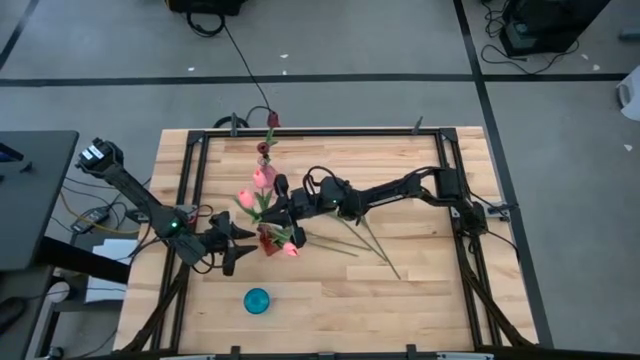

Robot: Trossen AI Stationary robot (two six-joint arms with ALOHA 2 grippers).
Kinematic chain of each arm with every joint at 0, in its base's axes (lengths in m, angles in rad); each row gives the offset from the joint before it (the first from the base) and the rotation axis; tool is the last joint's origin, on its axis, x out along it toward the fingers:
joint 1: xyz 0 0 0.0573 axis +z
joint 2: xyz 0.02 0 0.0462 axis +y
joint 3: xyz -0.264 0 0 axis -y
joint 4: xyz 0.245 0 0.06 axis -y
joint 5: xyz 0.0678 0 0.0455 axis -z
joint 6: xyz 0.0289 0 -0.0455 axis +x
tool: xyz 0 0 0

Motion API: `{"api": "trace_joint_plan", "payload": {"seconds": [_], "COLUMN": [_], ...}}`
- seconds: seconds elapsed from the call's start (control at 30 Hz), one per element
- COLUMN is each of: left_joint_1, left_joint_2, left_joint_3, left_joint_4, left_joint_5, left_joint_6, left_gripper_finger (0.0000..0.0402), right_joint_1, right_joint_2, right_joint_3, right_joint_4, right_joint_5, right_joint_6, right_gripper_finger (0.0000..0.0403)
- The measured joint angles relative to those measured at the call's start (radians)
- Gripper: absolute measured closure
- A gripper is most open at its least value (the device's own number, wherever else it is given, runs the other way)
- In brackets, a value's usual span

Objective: Sort flowers into vase by color
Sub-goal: Put the pink flower into the red vase, then put the left white flower into the blue vase

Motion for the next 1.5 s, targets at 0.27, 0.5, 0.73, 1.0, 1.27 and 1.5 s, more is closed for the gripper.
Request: {"api": "trace_joint_plan", "payload": {"seconds": [0.27, 0.5, 0.73, 1.0, 1.27, 1.5], "left_joint_1": [0.0, 0.0, 0.0, 0.0, 0.0, 0.0], "left_joint_2": [0.0, 0.0, 0.0, 0.0, 0.0, 0.0], "left_joint_3": [0.0, 0.0, 0.0, 0.0, -0.001, -0.001], "left_joint_4": [-0.003, -0.003, -0.003, -0.003, -0.006, -0.011], "left_joint_5": [0.031, 0.059, 0.059, 0.059, 0.063, 0.067], "left_joint_6": [-0.001, -0.001, 0.004, 0.005, 0.007, 0.007], "left_gripper_finger": [0.0188, 0.0188, 0.0188, 0.0188, 0.0188, 0.0188], "right_joint_1": [-0.007, -0.02, -0.01, 0.067, 0.11, 0.108], "right_joint_2": [-0.009, -0.087, -0.189, -0.132, -0.119, -0.106], "right_joint_3": [-0.008, -0.009, -0.009, -0.009, -0.009, -0.012], "right_joint_4": [-0.299, -0.684, -1.043, -1.373, -1.407, -1.489], "right_joint_5": [-0.061, -0.035, 0.097, 0.382, 0.495, 0.491], "right_joint_6": [0.014, -0.05, -0.102, -0.021, 0.034, 0.099], "right_gripper_finger": [0.0353, 0.0296, 0.0269, 0.0272, 0.0272, 0.0272]}}
